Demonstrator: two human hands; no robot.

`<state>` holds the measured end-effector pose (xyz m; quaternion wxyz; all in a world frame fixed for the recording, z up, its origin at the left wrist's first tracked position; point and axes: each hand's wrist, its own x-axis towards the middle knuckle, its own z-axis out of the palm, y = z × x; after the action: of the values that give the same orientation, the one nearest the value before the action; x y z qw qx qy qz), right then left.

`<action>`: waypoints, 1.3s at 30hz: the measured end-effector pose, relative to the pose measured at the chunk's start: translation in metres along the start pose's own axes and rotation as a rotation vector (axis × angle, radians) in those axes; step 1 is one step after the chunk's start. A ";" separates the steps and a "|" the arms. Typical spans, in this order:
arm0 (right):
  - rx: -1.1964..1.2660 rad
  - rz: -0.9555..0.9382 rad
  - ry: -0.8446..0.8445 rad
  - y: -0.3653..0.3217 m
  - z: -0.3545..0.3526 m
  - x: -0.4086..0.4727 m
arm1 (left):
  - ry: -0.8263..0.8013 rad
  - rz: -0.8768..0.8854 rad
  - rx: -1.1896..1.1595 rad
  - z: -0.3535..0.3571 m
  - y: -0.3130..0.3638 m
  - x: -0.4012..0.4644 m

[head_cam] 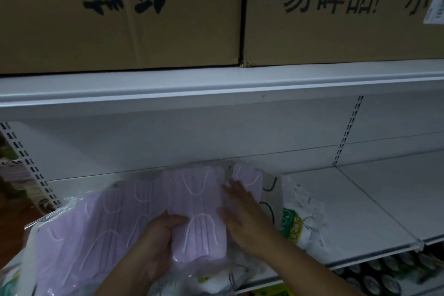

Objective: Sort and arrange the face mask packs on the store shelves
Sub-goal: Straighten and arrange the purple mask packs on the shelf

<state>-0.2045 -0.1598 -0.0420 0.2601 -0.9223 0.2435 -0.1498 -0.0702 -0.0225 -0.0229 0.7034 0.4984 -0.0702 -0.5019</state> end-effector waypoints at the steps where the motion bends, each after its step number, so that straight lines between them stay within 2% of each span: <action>1: -0.078 0.092 0.022 0.009 -0.001 0.007 | 0.027 0.011 0.016 -0.003 0.001 -0.001; 3: -0.227 0.275 -0.049 0.026 0.002 0.017 | 0.044 0.014 0.036 -0.008 0.003 -0.005; 5: -0.287 0.350 -0.129 0.038 0.009 0.020 | 0.075 0.017 0.060 -0.010 0.006 -0.008; 10: -0.379 0.278 0.048 0.039 0.010 0.022 | 0.081 0.005 0.075 -0.020 0.009 -0.011; 13: -0.226 0.303 0.192 0.027 -0.005 0.012 | 0.079 0.006 0.079 -0.022 0.009 -0.010; 16: 0.089 0.242 0.333 -0.003 -0.024 -0.010 | 0.052 0.022 0.093 -0.019 0.006 -0.006; 18: 0.172 0.099 0.243 -0.029 -0.027 -0.026 | 0.022 0.011 0.117 -0.010 0.002 -0.003; 21: -0.148 -0.090 0.060 -0.045 -0.014 -0.043 | -0.017 -0.039 0.059 0.016 -0.005 0.000; 23: -0.214 -0.048 0.023 -0.045 -0.013 -0.053 | -0.063 -0.087 -0.040 0.032 -0.009 0.001; 26: -0.167 0.037 0.024 -0.035 -0.013 -0.074 | -0.211 -0.186 -0.005 0.046 -0.026 0.006; 28: -0.011 0.151 0.128 -0.031 -0.012 -0.092 | -0.273 -0.265 0.015 0.054 -0.042 0.008; 31: 0.491 0.530 0.463 -0.026 -0.017 -0.120 | -0.303 -0.357 0.077 0.077 -0.060 0.005; 33: 0.825 0.749 0.494 -0.017 -0.023 -0.135 | -0.325 -0.405 0.104 0.094 -0.074 0.001; 39: 1.258 0.813 0.579 0.006 -0.052 -0.188 | -0.367 -0.462 0.177 0.145 -0.119 -0.016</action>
<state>-0.3852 -0.0865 -0.0310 0.6918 -0.3664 0.4882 -0.3858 -0.2409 -0.1012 -0.0368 0.5000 0.4615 -0.1244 -0.7222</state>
